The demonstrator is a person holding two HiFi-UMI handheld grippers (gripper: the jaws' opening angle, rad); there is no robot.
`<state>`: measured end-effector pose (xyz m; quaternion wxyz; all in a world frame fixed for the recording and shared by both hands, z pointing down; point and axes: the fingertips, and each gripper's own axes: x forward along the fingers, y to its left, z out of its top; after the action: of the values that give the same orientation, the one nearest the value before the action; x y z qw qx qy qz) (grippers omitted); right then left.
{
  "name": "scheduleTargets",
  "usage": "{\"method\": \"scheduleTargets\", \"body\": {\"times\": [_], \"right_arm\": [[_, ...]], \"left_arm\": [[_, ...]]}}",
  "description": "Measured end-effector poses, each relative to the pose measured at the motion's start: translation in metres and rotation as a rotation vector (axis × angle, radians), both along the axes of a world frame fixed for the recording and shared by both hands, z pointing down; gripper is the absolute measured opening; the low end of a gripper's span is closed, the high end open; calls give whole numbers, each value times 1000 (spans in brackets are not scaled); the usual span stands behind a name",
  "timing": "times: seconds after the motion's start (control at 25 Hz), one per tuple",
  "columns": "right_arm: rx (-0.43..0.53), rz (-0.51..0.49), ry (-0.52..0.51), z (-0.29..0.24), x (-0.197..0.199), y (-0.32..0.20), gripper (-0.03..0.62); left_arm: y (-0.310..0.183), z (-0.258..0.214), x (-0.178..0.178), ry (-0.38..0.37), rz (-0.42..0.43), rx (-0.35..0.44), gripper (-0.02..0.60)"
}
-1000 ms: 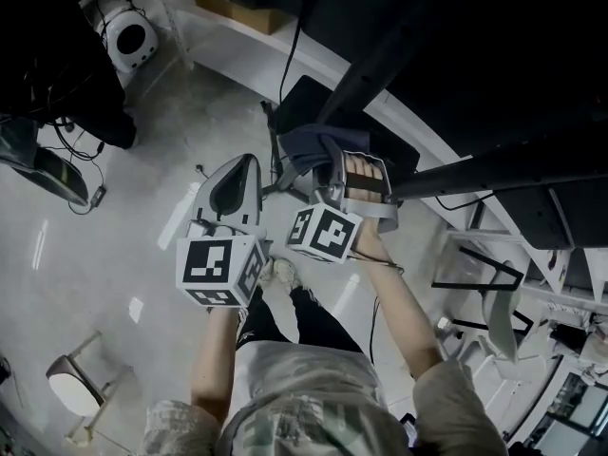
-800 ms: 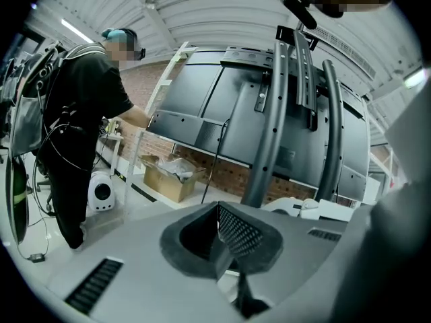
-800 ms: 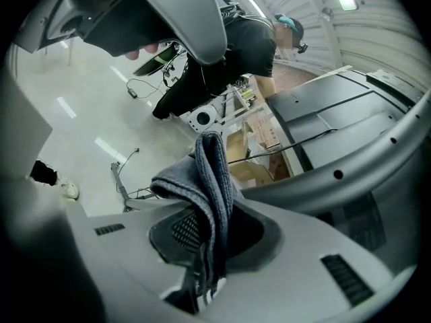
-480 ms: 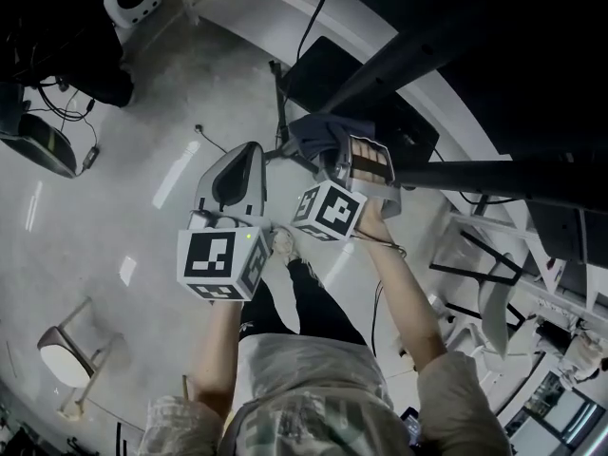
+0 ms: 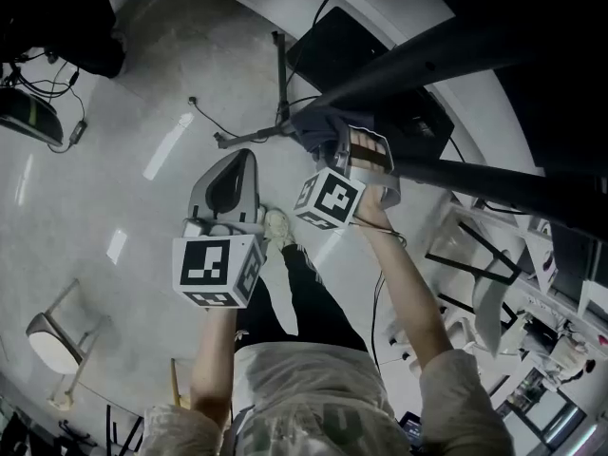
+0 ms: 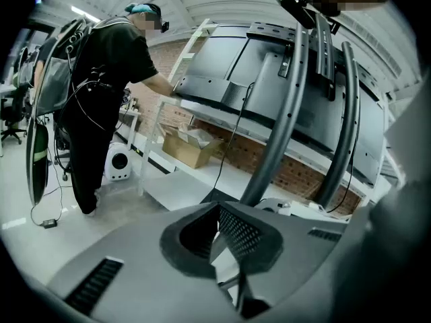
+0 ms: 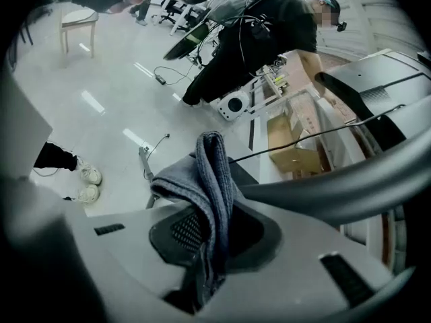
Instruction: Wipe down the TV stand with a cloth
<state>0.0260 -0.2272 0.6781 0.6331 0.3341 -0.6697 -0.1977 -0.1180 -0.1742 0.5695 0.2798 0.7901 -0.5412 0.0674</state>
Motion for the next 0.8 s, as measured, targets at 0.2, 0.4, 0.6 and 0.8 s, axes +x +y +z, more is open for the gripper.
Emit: {"method": "scheduleTargets", "body": {"times": [0.2,0.4,0.6,0.8], "right_arm": [[-67,24,4,40,6,1,63],[-114,39,4,67,9,2,63],[-131,51,12,81,11,2,63],[-134,78,11,85,12,2,63]], "left_arm": [[-6,15,6,8,14,-15,17],[-17,20,9,14,24,-3,17],[-22,26,7,18,24,-2,17],[-21,30,3,16,23,-6,17]]}}
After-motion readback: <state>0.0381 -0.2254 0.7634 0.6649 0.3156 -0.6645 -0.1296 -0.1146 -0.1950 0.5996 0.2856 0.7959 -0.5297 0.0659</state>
